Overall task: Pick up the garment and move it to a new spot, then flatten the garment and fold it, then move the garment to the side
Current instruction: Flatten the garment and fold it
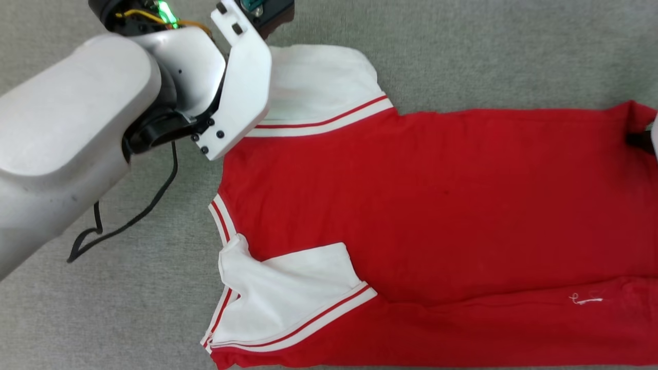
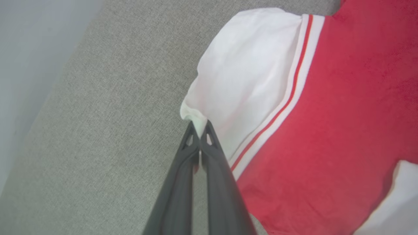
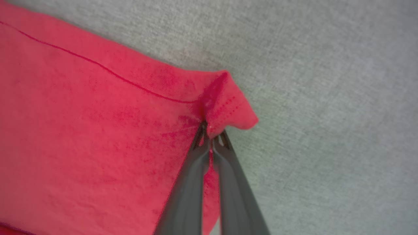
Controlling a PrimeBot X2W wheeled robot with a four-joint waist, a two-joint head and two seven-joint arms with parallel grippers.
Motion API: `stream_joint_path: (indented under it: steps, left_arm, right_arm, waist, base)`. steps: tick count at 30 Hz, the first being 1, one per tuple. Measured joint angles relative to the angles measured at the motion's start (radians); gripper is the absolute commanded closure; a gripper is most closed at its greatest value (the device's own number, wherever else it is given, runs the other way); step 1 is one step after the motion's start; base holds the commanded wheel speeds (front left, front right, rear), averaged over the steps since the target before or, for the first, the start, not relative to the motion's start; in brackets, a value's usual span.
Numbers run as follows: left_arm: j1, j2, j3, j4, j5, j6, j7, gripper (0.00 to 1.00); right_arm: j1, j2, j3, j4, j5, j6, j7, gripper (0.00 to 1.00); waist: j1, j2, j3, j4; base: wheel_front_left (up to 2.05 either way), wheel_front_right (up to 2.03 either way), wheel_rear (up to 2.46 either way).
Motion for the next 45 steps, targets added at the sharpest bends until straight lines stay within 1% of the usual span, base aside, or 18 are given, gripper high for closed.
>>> stream_joint_path:
  steps: [4,7,8,12,17,25,32,37,45]
  left_arm:
    - [0.031,0.001,0.002,0.018,-0.02,0.0,-0.043,1.0]
    - [0.056,0.005,0.005,0.017,-0.032,0.0,-0.07,1.0]
    - [0.087,0.026,0.004,0.0,-0.035,0.0,-0.086,1.0]
    - [0.14,0.055,-0.002,-0.05,-0.042,0.012,-0.095,1.0]
    - [0.226,0.108,-0.01,-0.132,-0.051,0.043,-0.102,1.0]
    - [0.401,0.217,-0.022,-0.277,-0.07,0.102,-0.112,1.0]
    - [0.578,0.283,-0.032,-0.369,-0.086,0.131,-0.09,1.0]
    - [0.674,0.288,-0.035,-0.386,-0.085,0.148,-0.081,1.0]
    - [0.764,0.234,-0.036,-0.331,-0.082,0.156,-0.105,1.0]
  right_arm:
    - [0.017,0.016,0.014,0.001,-0.003,0.0,-0.073,1.0]
    - [0.045,0.007,0.026,-0.021,-0.004,0.0,-0.138,1.0]
    - [0.088,-0.009,0.037,-0.037,0.003,0.0,-0.183,1.0]
    - [0.149,-0.031,0.036,-0.063,0.014,0.0,-0.237,1.0]
    - [0.242,-0.059,0.024,-0.094,0.021,0.0,-0.297,1.0]
    - [0.4,-0.083,0.0,-0.136,0.027,0.0,-0.346,1.0]
    - [0.527,-0.09,-0.018,-0.143,0.037,0.0,-0.365,1.0]
    - [0.589,-0.084,-0.017,-0.126,0.038,0.0,-0.386,1.0]
    - [0.637,-0.054,0.025,-0.072,0.023,0.0,-0.423,1.0]
  waist:
    - [0.0001,0.0,-0.05,-0.006]
    - [0.0,0.0,-0.097,-0.009]
    - [0.0,0.0,-0.147,-0.013]
    - [0.0,0.0,-0.214,-0.017]
    - [0.0,0.0,-0.29,-0.02]
    - [-0.0001,0.0,-0.382,-0.029]
    - [-0.0002,0.0,-0.427,-0.028]
    - [-0.0001,0.0,-0.424,-0.023]
    - [-0.0001,0.0,-0.38,-0.023]
  base:
    - [0.0,0.0,0.0]
    - [0.0,0.0,0.0]
    - [0.0,0.0,0.0]
    - [0.0,0.0,0.0]
    - [0.0,0.0,0.0]
    - [0.0,0.0,0.0]
    - [0.0,0.0,0.0]
    - [0.0,0.0,0.0]
    - [0.0,0.0,0.0]
